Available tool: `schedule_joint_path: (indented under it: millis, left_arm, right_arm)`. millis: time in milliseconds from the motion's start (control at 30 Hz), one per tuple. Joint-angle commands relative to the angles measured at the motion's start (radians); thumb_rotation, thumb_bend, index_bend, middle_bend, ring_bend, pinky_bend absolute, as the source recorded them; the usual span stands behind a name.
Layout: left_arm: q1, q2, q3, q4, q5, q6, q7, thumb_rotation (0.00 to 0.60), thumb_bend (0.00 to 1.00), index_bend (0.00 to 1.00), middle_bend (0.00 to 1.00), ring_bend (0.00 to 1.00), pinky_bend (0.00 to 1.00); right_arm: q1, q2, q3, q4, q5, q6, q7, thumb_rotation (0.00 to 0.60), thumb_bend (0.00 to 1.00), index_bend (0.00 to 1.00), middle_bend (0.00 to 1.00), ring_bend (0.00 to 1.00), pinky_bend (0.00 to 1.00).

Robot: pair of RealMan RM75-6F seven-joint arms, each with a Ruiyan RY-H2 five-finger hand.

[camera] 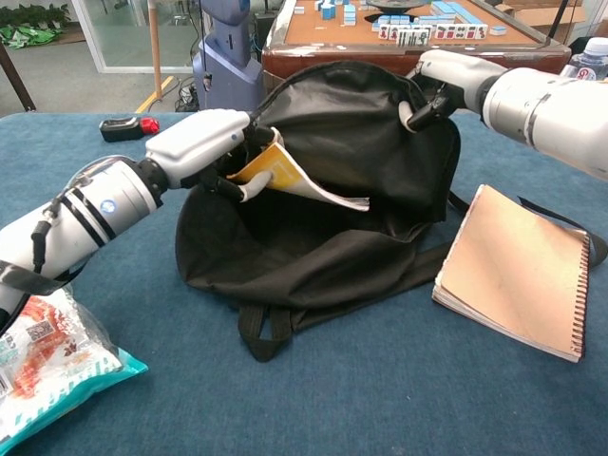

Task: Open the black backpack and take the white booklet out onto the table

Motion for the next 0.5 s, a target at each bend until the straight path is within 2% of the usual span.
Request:
schedule_joint_path:
  millis: [33,267,500]
  left_arm:
    - [0.025,0.036,-0.007,-0.047,0.002,0.059,-0.035,0.600,0.58,0.68,0.64,0.53,0.34]
    - [0.080,0.136,-0.032,-0.187,-0.006,0.173,-0.054,0.600,0.58,0.68,0.67,0.56,0.39]
    - [0.144,0.267,-0.065,-0.393,-0.024,0.258,-0.053,0.600,0.58,0.68,0.69,0.58,0.41]
  right_arm:
    - [-0.001,0.000,0.000,0.000,-0.001,-0.001,0.002,0.600,0.62,0.57,0.31,0.13,0.21]
    - [-0.009,0.003,-0.009,0.000,-0.004,-0.012,0.014,0.600,0.62,0.57,0.31,0.13,0.21]
    - [-0.020,0.007,-0.025,-0.013,-0.028,-0.029,0.036,0.600,0.62,0.57,0.31,0.13,0.21]
